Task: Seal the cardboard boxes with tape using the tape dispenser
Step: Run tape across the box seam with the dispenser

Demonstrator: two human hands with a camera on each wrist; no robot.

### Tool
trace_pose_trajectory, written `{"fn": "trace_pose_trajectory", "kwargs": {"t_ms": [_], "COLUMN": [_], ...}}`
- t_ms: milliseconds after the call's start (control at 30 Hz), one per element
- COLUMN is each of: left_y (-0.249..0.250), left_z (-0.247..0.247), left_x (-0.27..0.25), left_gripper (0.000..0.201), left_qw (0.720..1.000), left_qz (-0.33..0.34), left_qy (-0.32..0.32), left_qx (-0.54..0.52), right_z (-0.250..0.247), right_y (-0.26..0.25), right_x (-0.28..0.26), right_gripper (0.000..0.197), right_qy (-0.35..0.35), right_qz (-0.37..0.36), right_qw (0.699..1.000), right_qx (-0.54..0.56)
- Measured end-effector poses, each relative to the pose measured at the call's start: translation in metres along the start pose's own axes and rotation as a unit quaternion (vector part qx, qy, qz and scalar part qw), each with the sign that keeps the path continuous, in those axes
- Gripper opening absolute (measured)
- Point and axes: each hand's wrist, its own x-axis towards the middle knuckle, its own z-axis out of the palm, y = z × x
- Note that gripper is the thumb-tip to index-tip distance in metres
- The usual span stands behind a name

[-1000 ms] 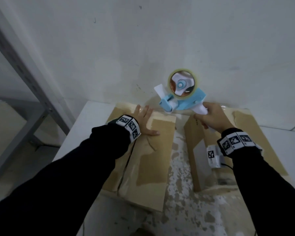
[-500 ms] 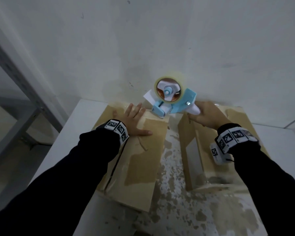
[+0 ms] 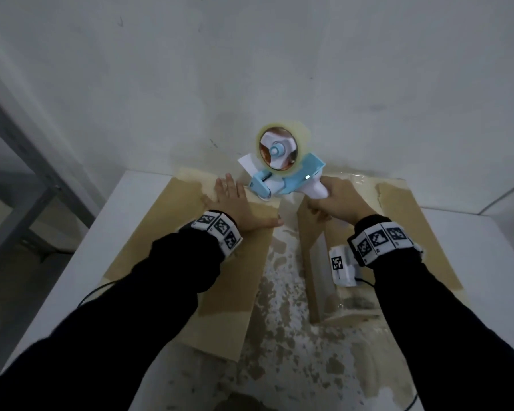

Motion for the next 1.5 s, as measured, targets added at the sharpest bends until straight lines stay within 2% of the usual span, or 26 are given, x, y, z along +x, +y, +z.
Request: {"fn": "trace_pose_trajectory", "kwargs": {"t_ms": [100, 267, 467, 667, 733, 933, 1067, 1233, 1367, 1500], "left_y": [0.005, 0.005, 0.004, 0.005, 0.006, 0.005, 0.004, 0.001, 0.003, 0.005], "left_z": [0.001, -0.007, -0.006, -0.005, -0.004, -0.003, -0.004, -0.004, -0.005, -0.007], "left_x": [-0.005, -0.009, -0.007, -0.005, -0.003, 0.0, 0.0, -0.001, -0.004, -0.003], "left_gripper": [0.134, 0.12, 0.119, 0.114, 0.113, 0.105, 0.104, 0.103, 0.104, 0.104], "left_qw": [1.0, 1.0, 1.0, 0.999, 0.999, 0.999, 0.999, 0.999, 0.998, 0.999], "left_qz": [-0.013, 0.005, 0.007, 0.026, 0.028, 0.031, 0.033, 0.036, 0.041, 0.035], "left_qy": [0.0, 0.001, 0.002, 0.011, 0.018, 0.027, 0.016, 0.01, -0.003, -0.01], "left_qx": [-0.004, -0.003, 0.013, 0.033, 0.033, 0.03, 0.036, 0.039, 0.041, 0.038], "right_z": [0.004, 0.002, -0.01, -0.013, -0.018, -0.038, -0.031, -0.025, -0.036, -0.033], "right_y": [0.002, -0.004, -0.008, -0.003, -0.003, 0.012, 0.021, 0.025, 0.028, 0.035], "right_x": [-0.005, -0.007, -0.007, -0.02, -0.022, -0.04, -0.047, -0.049, -0.054, -0.055], "right_gripper": [0.017, 0.009, 0.018, 0.013, 0.009, 0.018, 0.022, 0.014, 0.019, 0.019], "right_qy": [0.007, 0.018, 0.003, -0.015, -0.022, -0.018, -0.015, -0.002, -0.018, -0.019], "right_qz": [0.0, -0.001, -0.028, -0.037, -0.035, -0.013, -0.018, -0.015, 0.005, 0.009], "right_qw": [1.0, 1.0, 0.997, 0.994, 0.993, 0.992, 0.991, 0.99, 0.975, 0.974], "right_qx": [0.003, -0.001, -0.066, -0.098, -0.108, -0.123, -0.135, -0.142, -0.222, -0.225]}}
